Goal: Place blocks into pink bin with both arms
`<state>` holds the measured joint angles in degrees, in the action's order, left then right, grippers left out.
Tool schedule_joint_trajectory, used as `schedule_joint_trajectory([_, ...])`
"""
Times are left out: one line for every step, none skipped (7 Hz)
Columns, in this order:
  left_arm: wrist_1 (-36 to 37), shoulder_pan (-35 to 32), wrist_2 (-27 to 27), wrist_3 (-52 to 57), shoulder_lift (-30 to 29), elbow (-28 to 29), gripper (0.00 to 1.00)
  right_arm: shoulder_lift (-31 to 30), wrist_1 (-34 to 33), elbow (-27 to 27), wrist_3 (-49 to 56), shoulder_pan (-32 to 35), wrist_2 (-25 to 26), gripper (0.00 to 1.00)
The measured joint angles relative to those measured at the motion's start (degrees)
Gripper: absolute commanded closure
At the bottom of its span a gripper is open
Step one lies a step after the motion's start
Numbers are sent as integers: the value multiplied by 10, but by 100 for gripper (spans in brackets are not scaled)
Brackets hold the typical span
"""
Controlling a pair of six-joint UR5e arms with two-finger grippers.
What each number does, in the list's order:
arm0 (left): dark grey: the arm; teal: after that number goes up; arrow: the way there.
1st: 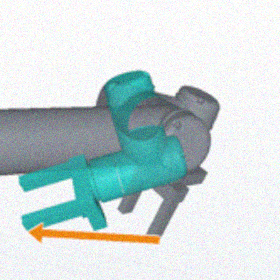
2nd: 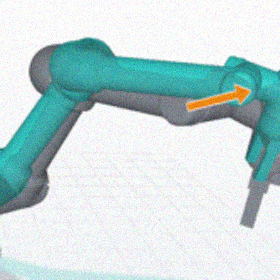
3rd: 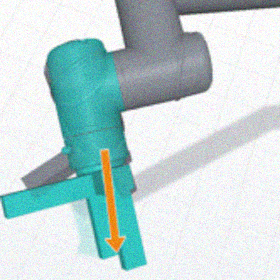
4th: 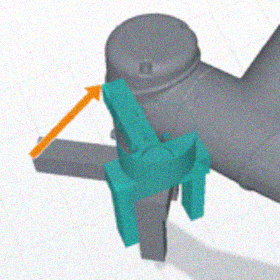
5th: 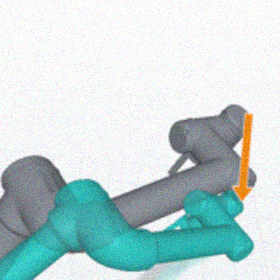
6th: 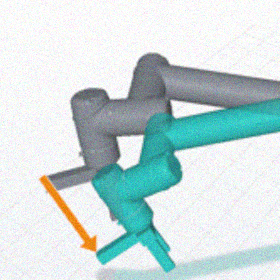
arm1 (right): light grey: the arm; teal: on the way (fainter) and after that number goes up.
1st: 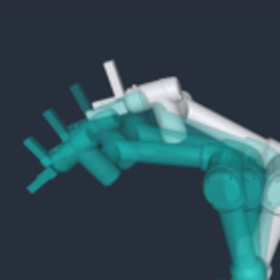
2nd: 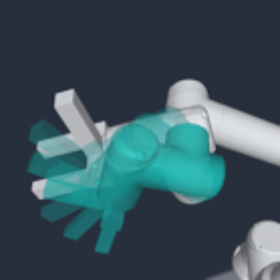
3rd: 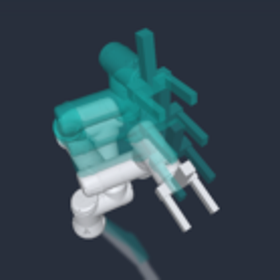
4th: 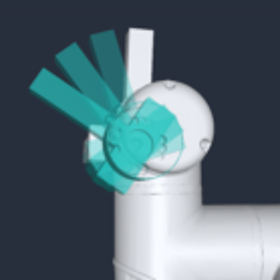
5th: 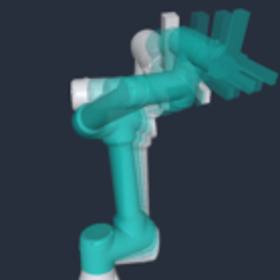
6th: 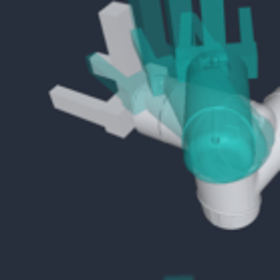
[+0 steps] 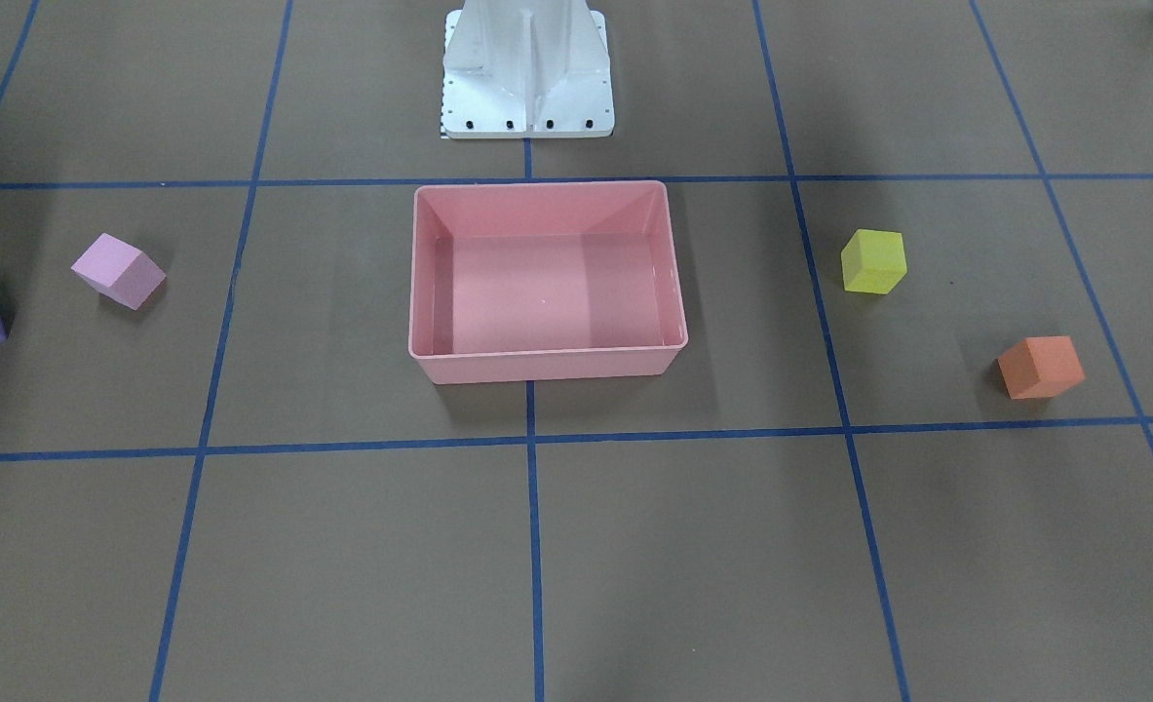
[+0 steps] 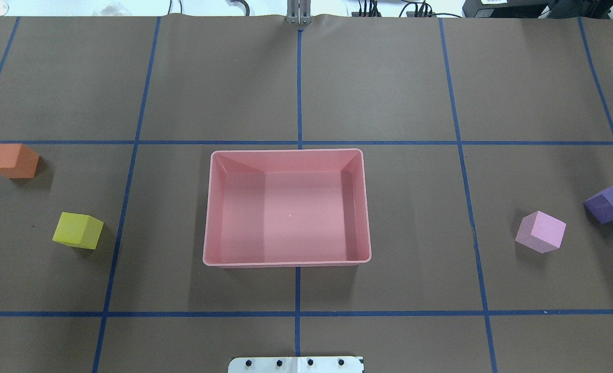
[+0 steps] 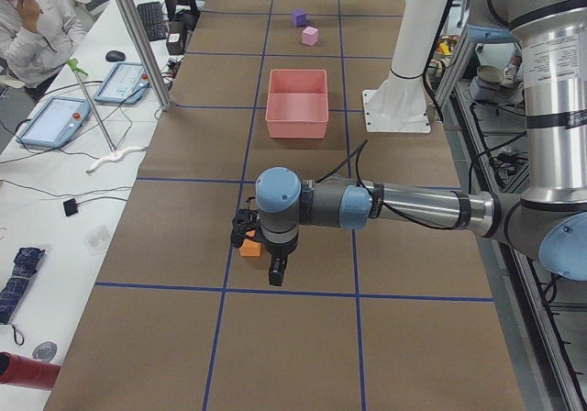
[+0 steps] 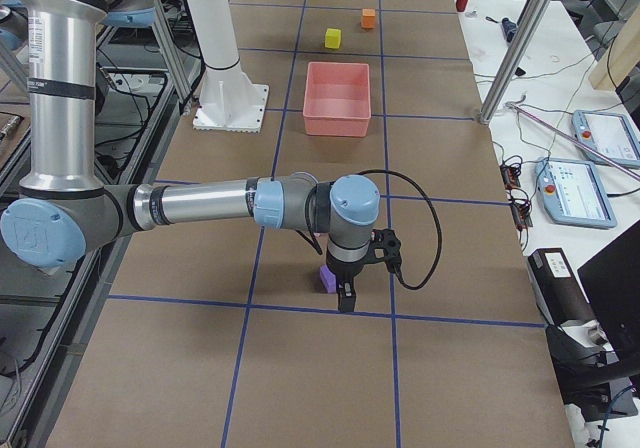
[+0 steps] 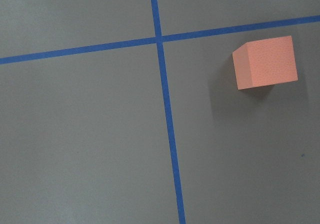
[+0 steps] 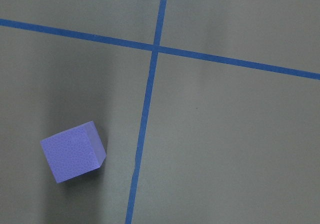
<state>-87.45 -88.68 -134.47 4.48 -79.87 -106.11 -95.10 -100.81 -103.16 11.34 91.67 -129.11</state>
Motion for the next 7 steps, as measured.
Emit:
schedule_joint_trajectory([0,0,0,0,0,-4,0,0,0,0,0,0,-1,0])
schedule_joint_trajectory([1,0,1,0,0,-10,0,0,0,-1,0,0,-2,0])
schedule_joint_trajectory([2,0,1,-1,0,-12,0,0,1,-1,0,0,-2,0])
schedule_joint_trajectory([2,0,1,-1,0,-13,0,1,1,-1,0,0,-2,0])
schedule_joint_trajectory([2,0,1,-3,-2,-16,0,1,1,-2,1,0,-3,0])
schedule_joint_trajectory([1,0,1,-6,-6,-24,0,3,1,-5,2,0,-5,0])
schedule_joint_trajectory([0,0,1,-7,-12,-38,0,6,1,-15,1,0,-5,0])
